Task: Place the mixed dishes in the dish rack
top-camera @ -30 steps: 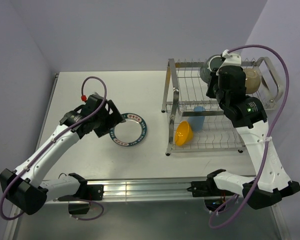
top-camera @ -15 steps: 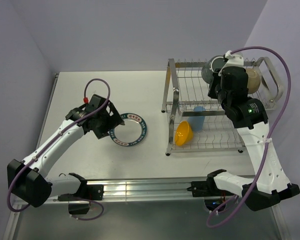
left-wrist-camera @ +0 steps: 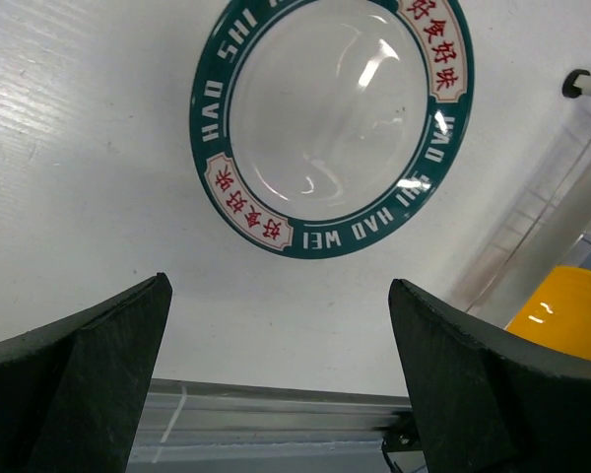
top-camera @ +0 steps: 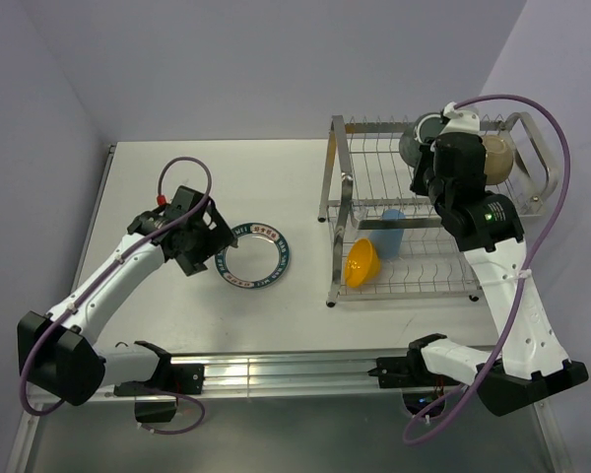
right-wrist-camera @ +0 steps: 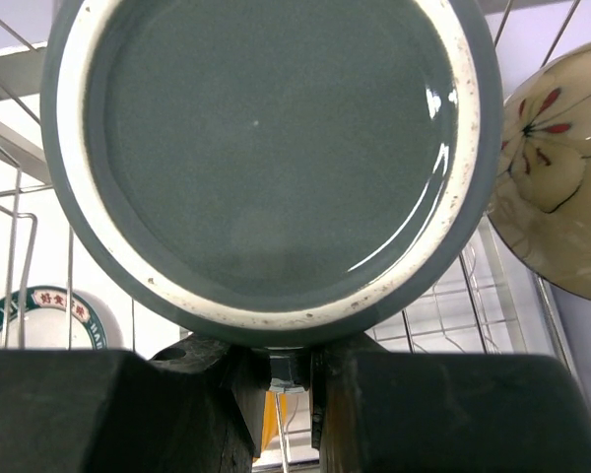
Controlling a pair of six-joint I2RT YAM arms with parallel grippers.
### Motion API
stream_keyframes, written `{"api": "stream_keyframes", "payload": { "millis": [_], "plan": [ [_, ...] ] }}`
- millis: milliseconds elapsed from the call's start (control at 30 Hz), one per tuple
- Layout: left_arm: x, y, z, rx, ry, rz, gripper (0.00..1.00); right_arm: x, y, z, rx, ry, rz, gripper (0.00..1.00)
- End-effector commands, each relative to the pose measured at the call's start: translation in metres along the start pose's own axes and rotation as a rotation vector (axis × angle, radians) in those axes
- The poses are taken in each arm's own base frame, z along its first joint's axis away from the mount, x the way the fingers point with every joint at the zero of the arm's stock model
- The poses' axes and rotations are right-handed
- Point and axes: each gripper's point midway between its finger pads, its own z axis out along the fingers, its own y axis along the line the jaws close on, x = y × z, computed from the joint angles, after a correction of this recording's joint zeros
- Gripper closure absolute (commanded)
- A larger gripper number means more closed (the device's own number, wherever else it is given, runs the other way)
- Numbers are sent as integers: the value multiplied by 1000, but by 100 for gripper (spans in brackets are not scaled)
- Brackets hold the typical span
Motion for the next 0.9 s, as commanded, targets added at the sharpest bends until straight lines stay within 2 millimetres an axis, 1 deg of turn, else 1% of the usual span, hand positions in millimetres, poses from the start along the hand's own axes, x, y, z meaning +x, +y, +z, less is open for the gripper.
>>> {"api": "stream_keyframes", "payload": {
  "millis": [0, 133, 233, 300, 333, 400, 433, 467, 500, 567, 600, 700, 800, 867],
  "plan": [
    [-6, 12, 4, -36, -21, -8, 1, -18, -7, -6, 18, -76, 45, 100],
    [-10, 16, 9, -53, -16, -4, 1, -11, -7, 0, 25, -49, 44, 100],
    [-12, 16, 11, -60, -17, -2, 1, -14, -6, 0, 17, -53, 48, 100],
    [-12, 17, 12, -61, -16, -1, 1, -16, -5, -1, 11, -53, 49, 95],
    [-12, 17, 13, -63, -13, -2, 1, -17, -4, -1, 6, -54, 48, 89],
    [-11, 19, 16, -72, -5, 0, 1, -17, -2, -2, -1, -51, 43, 84],
    [-11, 20, 17, -76, -2, 2, 1, -18, -2, -2, -4, -50, 45, 74],
    [-10, 21, 19, -81, -1, 3, 1, -17, -2, -2, -4, -48, 46, 68],
    [-10, 23, 21, -89, 4, 3, 1, -17, -2, -3, -5, -48, 48, 58],
    [-10, 23, 23, -91, 7, 5, 1, -17, -2, -4, -9, -47, 47, 50],
    [-10, 24, 26, -96, 10, 6, 1, -16, -2, -5, -9, -46, 48, 42],
    [-10, 25, 31, -101, 15, 8, 1, -17, -3, -7, -6, -52, 47, 34],
    [-9, 25, 36, -107, 22, 13, 1, -21, -4, -9, -8, -61, 49, 32],
    [-9, 24, 38, -109, 26, 16, 1, -27, -3, -12, -14, -73, 55, 31]
  ]
}}
